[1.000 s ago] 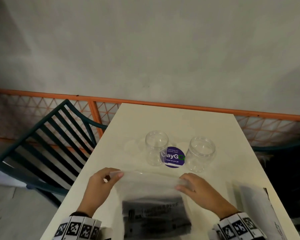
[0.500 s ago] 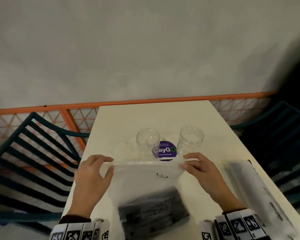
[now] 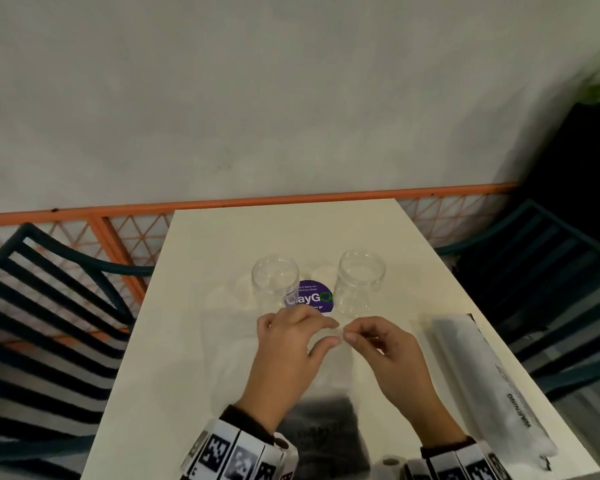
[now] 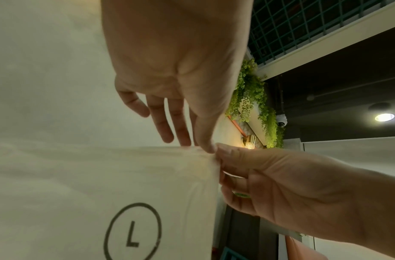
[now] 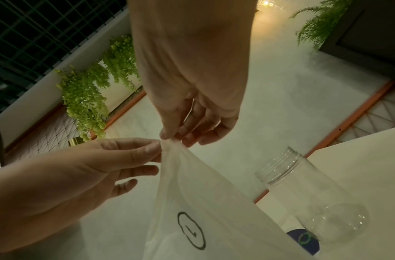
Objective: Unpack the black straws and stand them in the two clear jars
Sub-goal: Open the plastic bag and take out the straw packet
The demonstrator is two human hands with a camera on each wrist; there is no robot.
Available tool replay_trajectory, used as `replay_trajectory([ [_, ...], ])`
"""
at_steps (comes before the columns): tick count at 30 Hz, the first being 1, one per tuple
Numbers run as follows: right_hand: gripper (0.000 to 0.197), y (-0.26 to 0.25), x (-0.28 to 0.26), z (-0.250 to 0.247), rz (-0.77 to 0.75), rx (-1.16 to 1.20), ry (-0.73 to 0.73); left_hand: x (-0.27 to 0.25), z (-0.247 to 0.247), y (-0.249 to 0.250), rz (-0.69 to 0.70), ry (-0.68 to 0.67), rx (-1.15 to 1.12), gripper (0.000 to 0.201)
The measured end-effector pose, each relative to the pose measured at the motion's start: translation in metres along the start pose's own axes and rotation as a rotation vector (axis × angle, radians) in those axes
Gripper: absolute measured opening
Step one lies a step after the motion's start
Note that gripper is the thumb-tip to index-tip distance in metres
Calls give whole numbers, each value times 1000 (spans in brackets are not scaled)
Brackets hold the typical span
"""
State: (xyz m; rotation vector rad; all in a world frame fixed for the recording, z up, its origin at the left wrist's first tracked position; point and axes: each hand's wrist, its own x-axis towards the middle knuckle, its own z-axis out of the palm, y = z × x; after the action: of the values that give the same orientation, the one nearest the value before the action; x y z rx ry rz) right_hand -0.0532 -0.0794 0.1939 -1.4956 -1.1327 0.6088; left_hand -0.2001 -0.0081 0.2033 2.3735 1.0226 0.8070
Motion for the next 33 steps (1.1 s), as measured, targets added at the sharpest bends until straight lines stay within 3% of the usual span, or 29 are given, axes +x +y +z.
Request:
replay_trajectory([
  [7,28,0,10,-12,-155,-136,-41,8,-6,9,14,28,69,20],
  [13,25,8,31,-42,-68,-94,22,3,-44,-21,-115,93,132,22],
  [16,23,14,40,-58,-19,-49,56,-8,-67,-38,-218,130,170,8],
  [20,14,9,48,-71,15,42,10,-19,-84,-57,-307,207,64,15],
  [25,13,6,50,-53,68,148,-104,-13,-66,-43,-521,209,-211,9],
  [26,8,5,48,-49,78,162,-120,-11,-59,-41,-551,219,-193,17],
  [28,18,6,44,-42,97,121,-125,-8,-46,-42,-560,279,-97,25],
  [33,17,14,48,-41,166,-126,44,-10,-41,-51,-672,312,-31,14],
])
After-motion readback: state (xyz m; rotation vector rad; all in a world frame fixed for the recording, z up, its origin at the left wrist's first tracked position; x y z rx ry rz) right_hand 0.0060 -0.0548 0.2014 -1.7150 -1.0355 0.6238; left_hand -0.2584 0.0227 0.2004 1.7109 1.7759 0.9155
